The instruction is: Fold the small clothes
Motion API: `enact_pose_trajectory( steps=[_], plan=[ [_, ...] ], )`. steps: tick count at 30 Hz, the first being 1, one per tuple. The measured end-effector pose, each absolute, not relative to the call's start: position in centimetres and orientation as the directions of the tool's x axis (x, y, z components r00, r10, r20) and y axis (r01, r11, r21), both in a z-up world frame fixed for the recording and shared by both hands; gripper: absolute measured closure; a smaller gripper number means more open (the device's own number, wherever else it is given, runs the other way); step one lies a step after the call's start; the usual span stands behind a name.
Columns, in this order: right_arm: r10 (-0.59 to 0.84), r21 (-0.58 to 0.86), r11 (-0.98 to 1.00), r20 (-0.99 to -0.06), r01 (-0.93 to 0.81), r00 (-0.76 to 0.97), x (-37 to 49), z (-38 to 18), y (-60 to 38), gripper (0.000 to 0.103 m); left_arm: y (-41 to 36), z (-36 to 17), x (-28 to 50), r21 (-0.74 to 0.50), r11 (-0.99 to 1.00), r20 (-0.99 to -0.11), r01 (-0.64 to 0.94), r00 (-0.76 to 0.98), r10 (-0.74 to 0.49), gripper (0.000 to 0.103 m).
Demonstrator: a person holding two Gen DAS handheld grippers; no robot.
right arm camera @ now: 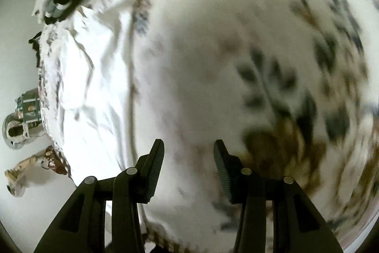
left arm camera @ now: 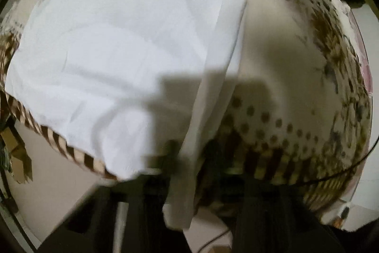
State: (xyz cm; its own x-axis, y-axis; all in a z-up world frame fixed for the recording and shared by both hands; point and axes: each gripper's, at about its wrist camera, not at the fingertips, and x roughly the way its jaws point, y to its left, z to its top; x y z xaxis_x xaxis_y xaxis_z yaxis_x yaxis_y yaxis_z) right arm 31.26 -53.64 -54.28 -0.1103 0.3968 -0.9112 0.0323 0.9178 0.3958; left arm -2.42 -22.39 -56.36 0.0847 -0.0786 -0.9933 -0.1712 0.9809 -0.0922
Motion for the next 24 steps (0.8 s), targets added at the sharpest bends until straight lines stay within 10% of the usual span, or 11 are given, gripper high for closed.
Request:
enact_pose_trajectory(
  steps=[17,19,24],
  plan=[
    [0.586,0.572,0.807,-0.807,0.147,-0.077,49.8,-62.0,-43.5,0.058,-19.6,-49.9,-3.5,-0.164,0.967,-0.973,-0.195,0.194,-0.126,0.101],
    [0.584,0.574,0.806,-0.810,0.144,-0.046,50.0,-61.6,-42.3,0.099,-20.0,-49.1,-3.2,-0.171,0.966,-0.970,-0.195,0.206,-0.130,0.101],
    [0.520,0.519,0.845,-0.853,0.131,0.028,49.0,-57.6,-40.5,0.100,-18.5,-47.1,-2.2,-0.204,0.955,-0.959,-0.214,0.239,-0.151,0.101]
  ],
)
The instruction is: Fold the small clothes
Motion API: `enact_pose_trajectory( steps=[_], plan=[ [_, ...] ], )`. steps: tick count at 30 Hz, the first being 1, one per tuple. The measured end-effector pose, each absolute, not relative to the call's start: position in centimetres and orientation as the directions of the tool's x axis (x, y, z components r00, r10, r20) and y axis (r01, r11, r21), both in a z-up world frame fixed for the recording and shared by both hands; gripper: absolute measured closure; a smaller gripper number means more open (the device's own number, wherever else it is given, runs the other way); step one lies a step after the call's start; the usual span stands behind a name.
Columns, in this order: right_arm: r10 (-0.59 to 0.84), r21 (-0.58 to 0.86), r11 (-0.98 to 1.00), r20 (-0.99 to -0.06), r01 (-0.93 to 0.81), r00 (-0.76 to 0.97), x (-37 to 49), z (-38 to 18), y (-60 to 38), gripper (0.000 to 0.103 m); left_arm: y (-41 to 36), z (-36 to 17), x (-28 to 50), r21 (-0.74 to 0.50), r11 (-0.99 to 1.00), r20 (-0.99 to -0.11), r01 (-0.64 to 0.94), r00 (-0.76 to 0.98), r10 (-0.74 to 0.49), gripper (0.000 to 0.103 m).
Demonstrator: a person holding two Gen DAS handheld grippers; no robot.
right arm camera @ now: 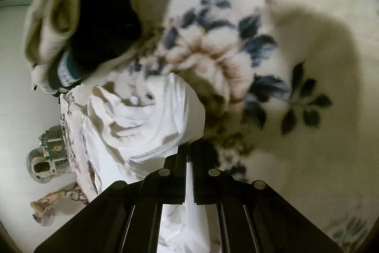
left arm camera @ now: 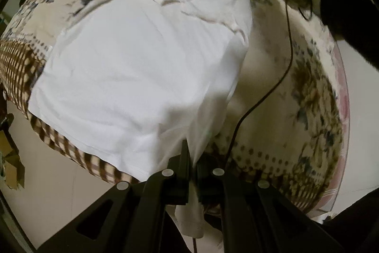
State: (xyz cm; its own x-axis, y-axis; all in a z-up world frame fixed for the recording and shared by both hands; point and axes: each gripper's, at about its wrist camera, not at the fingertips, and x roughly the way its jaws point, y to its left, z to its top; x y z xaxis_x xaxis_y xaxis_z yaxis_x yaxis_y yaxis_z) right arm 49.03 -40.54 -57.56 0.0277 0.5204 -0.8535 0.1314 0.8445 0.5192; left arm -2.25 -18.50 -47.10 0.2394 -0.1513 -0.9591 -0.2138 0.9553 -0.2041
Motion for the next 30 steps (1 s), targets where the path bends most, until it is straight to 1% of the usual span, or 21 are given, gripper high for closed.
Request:
enact_pose_trajectory(
  steps=[5,9,13,16,19,21,25,28,29,30],
  plan=[
    [0.435,0.438,0.897,-0.899,0.053,0.057,49.3,-51.1,-37.2,0.100,-13.6,-44.3,-2.9,-0.288,0.923,-0.932,-0.254,0.295,-0.209,0.101],
    [0.352,0.355,0.935,-0.932,0.010,0.085,49.6,-46.7,-33.0,0.100,-8.3,-43.2,-3.1,-0.309,0.912,-0.918,-0.268,0.335,-0.213,0.101],
    [0.301,0.305,0.952,-0.947,0.016,0.113,50.0,-44.4,-27.8,0.100,-1.9,-42.9,-3.1,-0.321,0.894,-0.910,-0.314,0.365,-0.198,0.101],
    [0.242,0.245,0.969,-0.964,0.015,0.109,50.6,-44.5,-22.1,0.100,2.7,-43.9,-2.8,-0.338,0.873,-0.905,-0.353,0.376,-0.198,0.101],
    [0.159,0.159,0.987,-0.983,-0.007,0.094,51.7,-46.0,-16.4,0.100,7.1,-46.4,-2.5,-0.345,0.856,-0.906,-0.385,0.376,-0.195,0.101],
    [0.082,0.080,0.996,-0.993,-0.032,0.081,52.2,-47.9,-12.5,0.100,9.3,-48.5,-2.1,-0.345,0.852,-0.911,-0.394,0.358,-0.203,0.101],
    [-0.031,-0.036,0.997,-0.997,-0.072,0.074,52.8,-51.8,-7.6,0.100,12.7,-52.7,-1.6,-0.366,0.835,-0.912,-0.411,0.337,-0.234,0.101],
    [-0.035,-0.038,0.998,-0.997,-0.044,0.064,53.0,-53.7,-6.1,0.099,14.4,-55.5,-1.3,-0.384,0.815,-0.914,-0.434,0.303,-0.269,0.100],
    [-0.020,-0.021,0.999,-0.999,-0.027,0.050,53.1,-54.1,-6.2,0.099,15.0,-56.3,-1.4,-0.389,0.803,-0.915,-0.451,0.287,-0.283,0.096],
    [0.009,0.008,1.000,-1.000,-0.003,0.029,53.0,-54.4,-6.5,0.097,15.7,-57.0,-1.7,-0.398,0.789,-0.914,-0.469,0.271,-0.301,0.096]
  ],
)
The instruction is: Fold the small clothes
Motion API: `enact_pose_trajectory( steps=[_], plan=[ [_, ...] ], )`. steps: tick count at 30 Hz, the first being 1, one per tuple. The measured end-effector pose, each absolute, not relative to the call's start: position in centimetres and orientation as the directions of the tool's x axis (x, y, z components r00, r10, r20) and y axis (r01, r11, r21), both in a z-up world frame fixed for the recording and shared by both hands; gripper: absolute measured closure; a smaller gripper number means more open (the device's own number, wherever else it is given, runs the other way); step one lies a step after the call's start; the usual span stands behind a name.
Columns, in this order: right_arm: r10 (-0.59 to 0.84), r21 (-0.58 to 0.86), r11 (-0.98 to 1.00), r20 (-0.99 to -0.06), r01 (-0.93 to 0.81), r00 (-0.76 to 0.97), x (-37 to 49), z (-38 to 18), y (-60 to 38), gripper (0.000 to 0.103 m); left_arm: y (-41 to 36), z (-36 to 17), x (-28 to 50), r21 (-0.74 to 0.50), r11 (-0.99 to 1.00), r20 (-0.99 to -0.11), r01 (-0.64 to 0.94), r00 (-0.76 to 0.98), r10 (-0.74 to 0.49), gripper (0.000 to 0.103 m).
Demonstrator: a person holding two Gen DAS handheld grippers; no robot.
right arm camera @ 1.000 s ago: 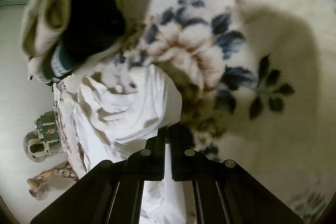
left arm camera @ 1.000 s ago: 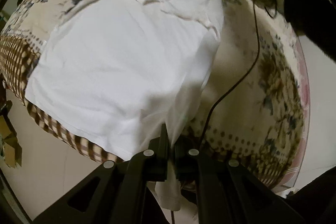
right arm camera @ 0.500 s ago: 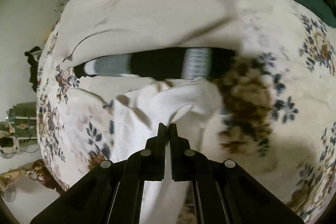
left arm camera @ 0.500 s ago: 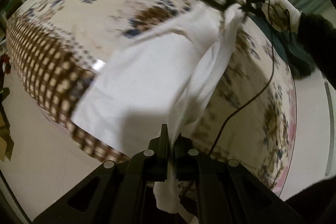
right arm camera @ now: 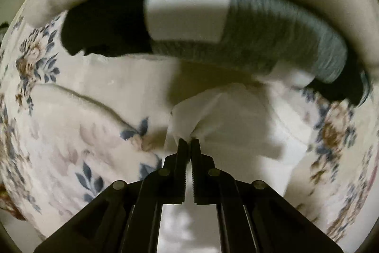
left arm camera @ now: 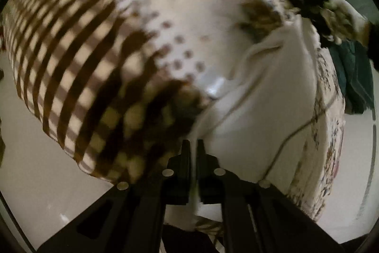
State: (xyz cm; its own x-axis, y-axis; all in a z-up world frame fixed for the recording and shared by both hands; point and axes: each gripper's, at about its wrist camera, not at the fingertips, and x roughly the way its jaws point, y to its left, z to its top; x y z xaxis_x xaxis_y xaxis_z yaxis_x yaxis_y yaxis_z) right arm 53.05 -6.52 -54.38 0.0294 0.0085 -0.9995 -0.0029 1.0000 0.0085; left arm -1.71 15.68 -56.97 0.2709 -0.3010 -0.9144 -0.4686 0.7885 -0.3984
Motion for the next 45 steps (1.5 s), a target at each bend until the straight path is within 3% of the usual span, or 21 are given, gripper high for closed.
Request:
enact_pose_trajectory(
  steps=[2,4,6,8,9,14,19,23,25,28,32,38,40,45],
  plan=[
    [0.082,0.082,0.996,-0.996,0.030,-0.020,52.5,-54.5,-7.4,0.085,16.6,-57.3,-2.5,-0.396,0.774,-0.917,-0.495,0.252,-0.309,0.094],
    [0.196,0.192,0.978,-0.979,0.077,-0.061,50.8,-53.9,-9.0,0.055,17.5,-57.2,-3.4,-0.414,0.752,-0.910,-0.513,0.249,-0.332,0.080],
    [0.294,0.285,0.954,-0.951,0.096,-0.099,47.6,-52.9,-10.8,0.054,18.2,-56.3,-4.4,-0.448,0.727,-0.894,-0.521,0.281,-0.349,0.069],
    [0.340,0.332,0.940,-0.931,0.078,-0.132,43.8,-52.4,-12.3,0.054,18.4,-55.6,-4.6,-0.468,0.722,-0.883,-0.510,0.306,-0.356,0.049],
    [0.348,0.341,0.937,-0.926,0.068,-0.145,41.8,-52.4,-12.9,0.054,18.3,-55.3,-4.5,-0.481,0.721,-0.875,-0.499,0.319,-0.363,0.047],
    [0.322,0.326,0.945,-0.916,0.022,-0.240,29.0,-54.3,-16.8,0.054,17.0,-54.7,-2.3,-0.439,0.758,-0.896,-0.482,0.297,-0.330,0.047],
    [0.448,0.410,0.893,-0.852,0.188,-0.272,20.4,-57.7,-21.5,0.054,14.4,-51.4,2.2,-0.416,0.809,-0.901,-0.416,0.311,-0.302,0.047],
    [0.514,0.456,0.843,-0.839,0.286,-0.178,18.6,-58.6,-24.6,0.054,12.1,-49.3,8.5,-0.442,0.841,-0.878,-0.311,0.344,-0.334,0.046],
    [0.540,0.487,0.815,-0.835,0.313,-0.106,19.5,-58.4,-25.7,0.053,10.9,-48.8,12.7,-0.453,0.859,-0.862,-0.239,0.364,-0.353,0.045],
    [0.548,0.520,0.782,-0.837,0.344,0.019,22.4,-58.1,-27.3,0.042,9.2,-49.0,19.8,-0.459,0.877,-0.843,-0.146,0.385,-0.377,0.045],
    [0.542,0.558,0.744,-0.826,0.368,0.158,29.5,-58.2,-28.3,0.041,6.7,-50.5,29.7,-0.452,0.892,-0.827,-0.015,0.382,-0.412,0.045],
    [0.521,0.573,0.780,-0.818,0.253,0.244,42.4,-58.3,-26.2,0.042,4.0,-53.5,40.9,-0.448,0.888,-0.827,0.103,0.331,-0.455,0.045],
    [0.427,0.486,0.841,-0.866,0.237,0.262,46.2,-59.1,-25.0,0.053,3.6,-54.6,43.1,-0.457,0.881,-0.825,0.124,0.311,-0.472,0.045],
    [0.235,0.337,0.903,-0.906,0.266,0.351,48.8,-59.1,-23.6,0.054,3.1,-56.7,46.2,-0.531,0.836,-0.791,0.136,0.274,-0.547,0.045]
  ],
)
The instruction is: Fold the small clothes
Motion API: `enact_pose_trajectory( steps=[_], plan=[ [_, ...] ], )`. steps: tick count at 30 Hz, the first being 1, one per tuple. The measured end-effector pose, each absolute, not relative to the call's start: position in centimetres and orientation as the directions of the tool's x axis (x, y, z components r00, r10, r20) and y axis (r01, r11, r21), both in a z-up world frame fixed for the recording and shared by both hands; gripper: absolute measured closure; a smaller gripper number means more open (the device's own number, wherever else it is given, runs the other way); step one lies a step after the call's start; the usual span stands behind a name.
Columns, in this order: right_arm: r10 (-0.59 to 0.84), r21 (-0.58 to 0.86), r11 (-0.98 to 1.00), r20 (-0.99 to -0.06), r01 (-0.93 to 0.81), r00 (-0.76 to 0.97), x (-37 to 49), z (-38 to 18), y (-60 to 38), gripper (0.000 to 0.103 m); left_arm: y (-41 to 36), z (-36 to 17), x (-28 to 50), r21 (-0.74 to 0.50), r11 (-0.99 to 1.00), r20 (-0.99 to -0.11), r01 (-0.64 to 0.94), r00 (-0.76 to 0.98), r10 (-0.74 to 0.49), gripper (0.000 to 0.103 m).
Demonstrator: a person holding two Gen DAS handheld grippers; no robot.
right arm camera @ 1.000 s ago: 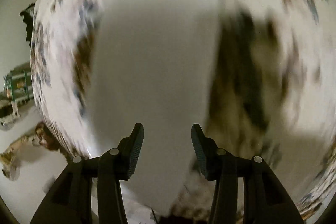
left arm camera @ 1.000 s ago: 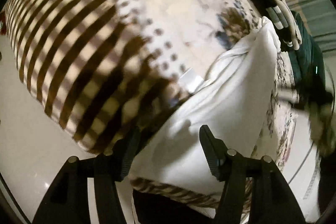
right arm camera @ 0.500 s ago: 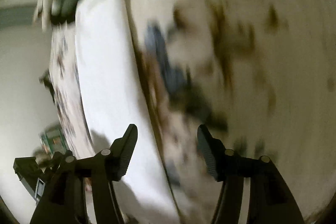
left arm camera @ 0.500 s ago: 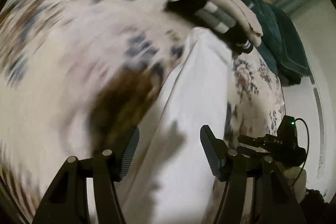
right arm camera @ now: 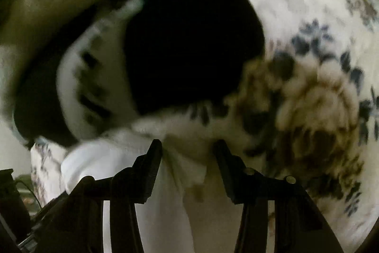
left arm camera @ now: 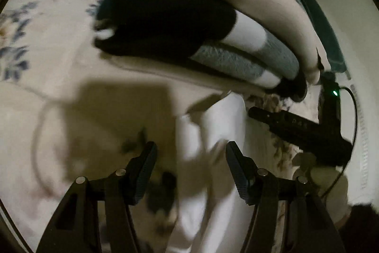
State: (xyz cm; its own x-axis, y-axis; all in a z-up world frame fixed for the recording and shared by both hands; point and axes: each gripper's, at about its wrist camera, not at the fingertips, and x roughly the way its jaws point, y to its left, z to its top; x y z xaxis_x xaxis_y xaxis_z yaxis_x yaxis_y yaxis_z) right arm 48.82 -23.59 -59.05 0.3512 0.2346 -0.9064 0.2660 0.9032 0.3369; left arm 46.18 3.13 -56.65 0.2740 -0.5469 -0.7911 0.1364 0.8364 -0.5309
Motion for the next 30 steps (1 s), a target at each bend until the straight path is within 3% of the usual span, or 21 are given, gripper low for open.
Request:
enact_pose_trajectory(
  steps=[2,6,7,8,9,10,12,14,15,17,20,21,24,25,30],
  plan=[
    [0.268,0.387,0.877,-0.886,0.285,0.378,47.7,-58.1,-23.5,0.053,2.8,-57.2,46.9,-0.590,0.797,-0.758,0.129,0.250,-0.602,0.045],
    [0.435,0.600,0.719,-0.782,0.350,0.446,44.1,-57.3,-25.9,0.035,1.7,-57.9,48.0,-0.622,0.771,-0.738,0.138,0.226,-0.636,0.045],
    [0.464,0.625,0.693,-0.768,0.358,0.442,44.0,-57.7,-26.1,0.034,1.6,-57.9,48.1,-0.608,0.780,-0.743,0.147,0.241,-0.625,0.048],
    [0.511,0.658,0.654,-0.748,0.372,0.424,43.9,-58.6,-26.4,0.034,1.8,-57.9,48.1,-0.604,0.782,-0.736,0.154,0.269,-0.621,0.052],
    [0.540,0.671,0.630,-0.740,0.390,0.401,44.1,-59.6,-26.4,0.034,2.3,-57.9,48.0,-0.607,0.779,-0.724,0.154,0.296,-0.623,0.065],
    [0.553,0.673,0.621,-0.740,0.402,0.383,44.3,-60.2,-26.1,0.034,3.0,-57.8,47.8,-0.626,0.766,-0.707,0.145,0.308,-0.637,0.096],
    [0.592,0.676,0.611,-0.735,0.411,0.329,45.2,-61.9,-25.2,0.034,4.2,-57.6,47.6,-0.663,0.738,-0.678,0.122,0.319,-0.662,0.097],
    [0.600,0.689,0.615,-0.725,0.383,0.339,45.2,-62.2,-25.4,0.056,5.5,-57.0,47.0,-0.677,0.725,-0.654,0.124,0.352,-0.670,0.097],
    [0.600,0.696,0.620,-0.718,0.362,0.353,45.7,-62.0,-24.7,0.079,5.8,-57.0,46.9,-0.672,0.730,-0.657,0.124,0.354,-0.665,0.097],
    [0.579,0.698,0.629,-0.715,0.342,0.393,46.6,-61.4,-24.1,0.081,5.9,-57.1,47.0,-0.660,0.741,-0.668,0.125,0.354,-0.655,0.097],
    [0.502,0.655,0.661,-0.749,0.367,0.433,47.0,-60.7,-24.8,0.080,6.7,-58.1,47.5,-0.658,0.750,-0.701,0.070,0.309,-0.643,0.094],
    [0.499,0.644,0.661,-0.761,0.385,0.415,47.0,-60.8,-24.9,0.075,7.1,-58.3,47.5,-0.662,0.749,-0.710,0.041,0.287,-0.643,0.086],
    [0.570,0.681,0.621,-0.733,0.389,0.372,45.8,-61.0,-25.0,0.038,9.3,-58.2,46.8,-0.715,0.699,-0.671,-0.010,0.287,-0.683,0.050],
    [0.583,0.686,0.618,-0.727,0.384,0.363,45.3,-61.0,-24.9,0.034,10.1,-58.2,46.0,-0.748,0.663,-0.637,-0.024,0.306,-0.707,0.038],
    [0.655,0.707,0.627,-0.706,0.327,0.269,44.2,-63.0,-24.1,0.034,9.6,-61.2,45.9,-0.802,0.594,-0.589,-0.057,0.239,-0.772,0.038]
  ],
)
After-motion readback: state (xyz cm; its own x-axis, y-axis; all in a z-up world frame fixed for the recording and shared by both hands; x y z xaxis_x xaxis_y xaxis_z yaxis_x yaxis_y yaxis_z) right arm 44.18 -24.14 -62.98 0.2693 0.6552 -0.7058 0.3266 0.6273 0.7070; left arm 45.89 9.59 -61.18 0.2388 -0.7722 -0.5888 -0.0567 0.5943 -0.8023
